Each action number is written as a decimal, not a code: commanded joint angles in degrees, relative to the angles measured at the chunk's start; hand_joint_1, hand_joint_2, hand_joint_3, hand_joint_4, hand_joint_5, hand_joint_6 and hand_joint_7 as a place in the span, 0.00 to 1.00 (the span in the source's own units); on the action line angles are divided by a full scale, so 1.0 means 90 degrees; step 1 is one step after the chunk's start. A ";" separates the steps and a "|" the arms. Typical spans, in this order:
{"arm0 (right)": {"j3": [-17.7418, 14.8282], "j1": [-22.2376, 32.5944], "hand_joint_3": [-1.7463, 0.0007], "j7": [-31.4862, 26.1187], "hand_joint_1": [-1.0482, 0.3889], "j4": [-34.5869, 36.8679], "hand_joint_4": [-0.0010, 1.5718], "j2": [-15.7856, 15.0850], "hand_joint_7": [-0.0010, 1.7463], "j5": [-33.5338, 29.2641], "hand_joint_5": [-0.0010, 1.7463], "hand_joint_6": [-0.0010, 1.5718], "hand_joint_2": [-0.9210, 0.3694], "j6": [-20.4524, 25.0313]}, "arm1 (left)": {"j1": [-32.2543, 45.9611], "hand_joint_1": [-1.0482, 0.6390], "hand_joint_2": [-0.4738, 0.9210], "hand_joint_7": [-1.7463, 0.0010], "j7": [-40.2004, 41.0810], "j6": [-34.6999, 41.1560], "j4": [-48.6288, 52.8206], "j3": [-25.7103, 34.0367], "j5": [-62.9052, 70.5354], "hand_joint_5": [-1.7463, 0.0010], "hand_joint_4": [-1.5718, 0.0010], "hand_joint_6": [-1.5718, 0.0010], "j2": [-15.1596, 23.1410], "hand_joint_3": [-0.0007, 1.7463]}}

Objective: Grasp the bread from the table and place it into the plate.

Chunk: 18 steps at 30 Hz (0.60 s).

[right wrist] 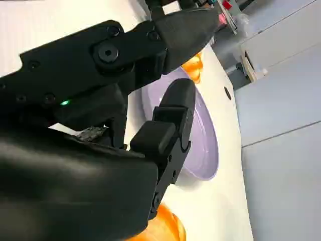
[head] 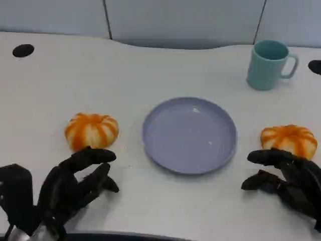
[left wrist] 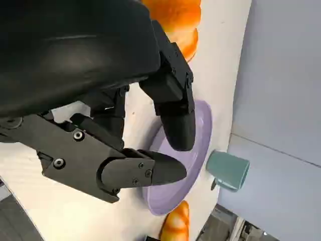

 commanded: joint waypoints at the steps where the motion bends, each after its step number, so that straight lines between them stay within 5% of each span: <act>1: 0.0024 0.0184 0.98 -0.0075 0.44 0.0083 0.44 -0.0038 0.26 -0.0048 0.61 0.57 0.00 0.0091 | 0.0081 0.30 0.84 0.43 0.0068 -0.0027 -0.0042 0.0019 0.0022 0.10 0.60 0.59 0.0107 0.30; 18: 0.0016 0.0203 0.98 -0.0072 0.44 -0.0001 0.44 -0.0026 0.27 -0.0023 0.62 0.57 0.00 0.0128 | 0.0089 0.30 0.86 0.43 0.0023 0.0134 -0.0071 -0.0013 0.0014 0.11 0.60 0.60 0.0154 0.27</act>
